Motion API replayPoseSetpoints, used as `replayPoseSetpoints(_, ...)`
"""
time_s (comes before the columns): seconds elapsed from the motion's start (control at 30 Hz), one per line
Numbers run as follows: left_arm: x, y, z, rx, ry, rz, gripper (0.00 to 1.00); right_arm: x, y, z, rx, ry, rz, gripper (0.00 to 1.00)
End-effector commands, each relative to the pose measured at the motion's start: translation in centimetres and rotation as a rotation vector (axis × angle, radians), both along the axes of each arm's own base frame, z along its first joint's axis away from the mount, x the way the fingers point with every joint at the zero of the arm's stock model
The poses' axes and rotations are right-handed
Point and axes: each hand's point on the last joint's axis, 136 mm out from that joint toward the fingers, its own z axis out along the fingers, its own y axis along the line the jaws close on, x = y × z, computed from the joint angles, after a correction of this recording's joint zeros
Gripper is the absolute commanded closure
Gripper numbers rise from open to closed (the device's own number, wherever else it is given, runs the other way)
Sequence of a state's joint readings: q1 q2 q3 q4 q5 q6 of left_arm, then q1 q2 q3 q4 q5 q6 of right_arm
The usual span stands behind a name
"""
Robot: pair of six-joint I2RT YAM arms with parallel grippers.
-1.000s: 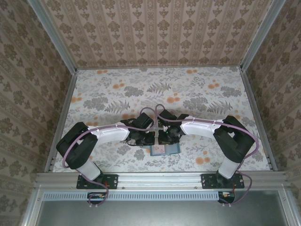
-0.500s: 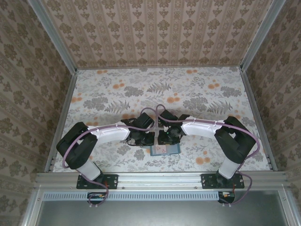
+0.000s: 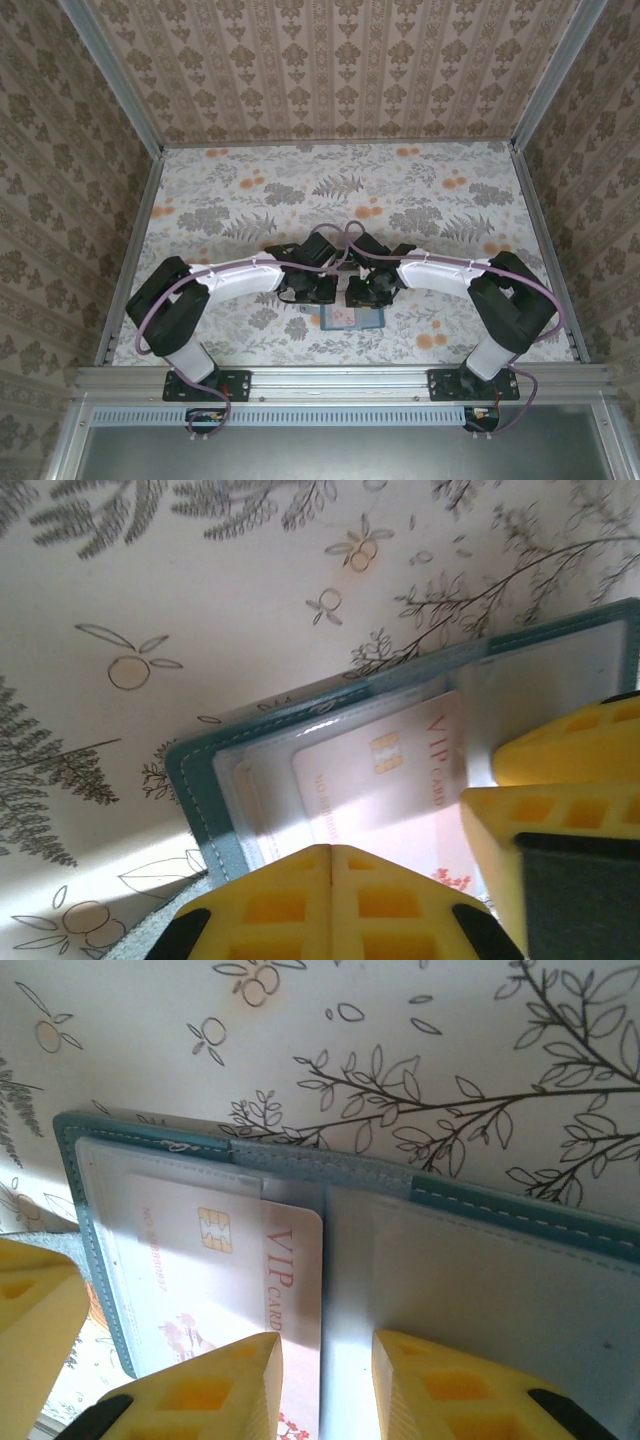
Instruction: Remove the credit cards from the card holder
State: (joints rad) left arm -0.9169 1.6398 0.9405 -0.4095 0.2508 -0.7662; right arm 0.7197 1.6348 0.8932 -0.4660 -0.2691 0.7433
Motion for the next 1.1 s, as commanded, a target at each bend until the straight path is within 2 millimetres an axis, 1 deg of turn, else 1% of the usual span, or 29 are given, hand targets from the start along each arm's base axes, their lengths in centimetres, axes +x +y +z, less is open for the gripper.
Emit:
replayPoseSetpoints(0.0,-0.7,-0.1,-0.8,0.024,0.027,-0.033,0.98,-0.4,0.5,0.2,0.049,0.016,0.004,0.71)
replayPoseSetpoints(0.17,-1.2,0.8,-2.4,0.078,0.056,-0.041,0.99,-0.4,1.0,0.3,0.076,0.019,0.011,0.74)
replayPoseSetpoints(0.4,-1.6,1.7,-3.2,0.126,0.072,-0.048,0.99,-0.5,1.1,0.0,0.090,0.027,0.011,0.74)
replayPoseSetpoints(0.73,-1.7,1.8,-3.6,0.135,0.079,-0.049,0.99,-0.4,2.1,0.8,0.181,0.023,-0.008,0.76)
replayPoseSetpoints(1.07,-1.7,1.9,-3.6,0.139,0.078,-0.049,0.99,-0.1,2.0,1.7,0.226,0.009,-0.034,0.83)
